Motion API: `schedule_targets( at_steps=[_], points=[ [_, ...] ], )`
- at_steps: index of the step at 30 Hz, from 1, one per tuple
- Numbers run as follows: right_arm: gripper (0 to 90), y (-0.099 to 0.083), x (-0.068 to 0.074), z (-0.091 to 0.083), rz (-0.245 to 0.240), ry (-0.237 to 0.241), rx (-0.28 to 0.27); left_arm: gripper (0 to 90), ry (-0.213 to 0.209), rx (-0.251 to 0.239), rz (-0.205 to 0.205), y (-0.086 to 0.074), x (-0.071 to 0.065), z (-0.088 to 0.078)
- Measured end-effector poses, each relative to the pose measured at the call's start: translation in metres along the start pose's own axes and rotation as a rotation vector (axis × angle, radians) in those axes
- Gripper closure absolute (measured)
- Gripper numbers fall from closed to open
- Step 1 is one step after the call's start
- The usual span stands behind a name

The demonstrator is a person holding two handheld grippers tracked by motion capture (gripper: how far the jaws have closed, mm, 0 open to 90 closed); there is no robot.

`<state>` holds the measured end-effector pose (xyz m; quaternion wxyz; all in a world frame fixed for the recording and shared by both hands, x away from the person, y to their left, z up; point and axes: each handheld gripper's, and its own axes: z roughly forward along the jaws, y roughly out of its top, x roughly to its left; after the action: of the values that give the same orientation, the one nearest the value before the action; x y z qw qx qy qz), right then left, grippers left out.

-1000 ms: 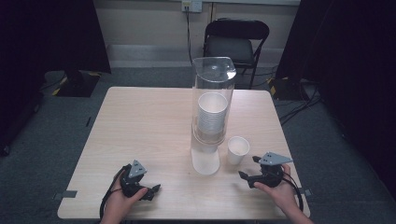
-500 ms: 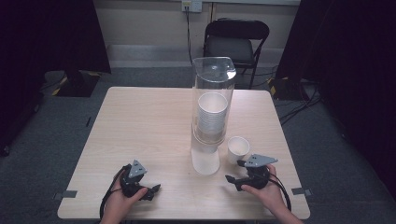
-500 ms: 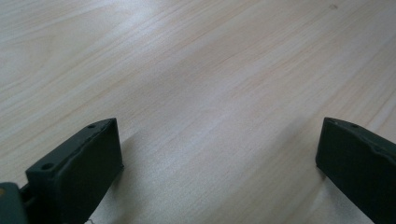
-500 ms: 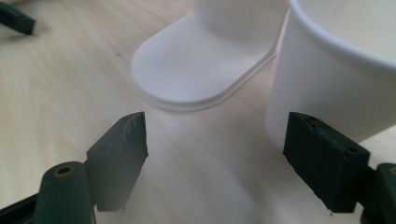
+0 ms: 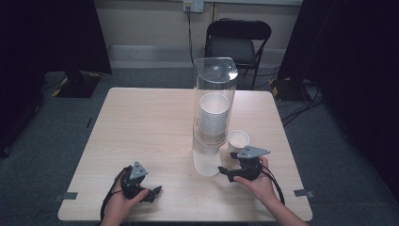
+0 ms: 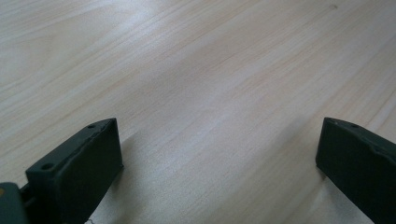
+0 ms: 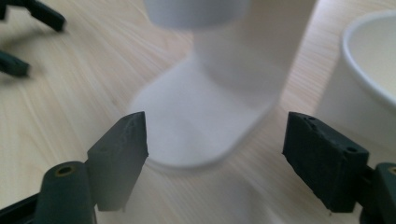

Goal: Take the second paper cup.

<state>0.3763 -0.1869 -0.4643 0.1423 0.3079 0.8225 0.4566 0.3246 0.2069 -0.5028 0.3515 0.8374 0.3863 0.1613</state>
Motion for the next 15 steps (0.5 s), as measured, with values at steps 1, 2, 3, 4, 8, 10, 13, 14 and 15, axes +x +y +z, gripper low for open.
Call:
schedule_targets(
  at_steps=[1, 2, 3, 4, 8, 10, 13, 14, 15],
  points=[
    [19.7, 0.0, 0.0, 0.0, 0.0, 0.0, 0.0, 0.0, 0.0, 0.0, 0.0, 0.0, 0.0, 0.0],
    [18.7, 0.01, 0.006, 0.002, -0.02, 0.002, -0.027, 0.0, 0.0, 0.0, 0.0, 0.0, 0.0, 0.0],
    [18.0, 0.013, 0.008, 0.003, -0.021, 0.0, -0.044, 0.0, 0.0, 0.0, -0.001, 0.0, 0.0, 0.0],
    [18.0, 0.013, 0.008, 0.003, -0.021, 0.0, -0.044, 0.0, 0.0, 0.0, 0.0, 0.0, 0.0, 0.0],
    [15.1, 0.035, 0.014, 0.011, -0.022, 0.004, -0.115, 0.0, 0.0, 0.0, 0.0, 0.0, 0.0, 0.0],
    [15.1, 0.041, 0.013, 0.016, -0.029, -0.013, -0.116, 0.0, 0.0, 0.0, 0.0, 0.0, 0.0, 0.0],
    [18.4, 0.047, 0.011, 0.022, -0.016, -0.021, -0.143, 0.0, 0.0, 0.0, 0.0, 0.0, 0.0, 0.0],
    [20.2, 0.048, 0.011, 0.024, -0.007, -0.015, -0.154, 0.0, 0.0, 0.0, 0.0, 0.0, 0.0, 0.0],
    [20.2, 0.048, 0.011, 0.024, -0.007, -0.015, -0.154, 0.0, 0.0, 0.0, 0.0, 0.0, 0.0, 0.0]
  ],
)
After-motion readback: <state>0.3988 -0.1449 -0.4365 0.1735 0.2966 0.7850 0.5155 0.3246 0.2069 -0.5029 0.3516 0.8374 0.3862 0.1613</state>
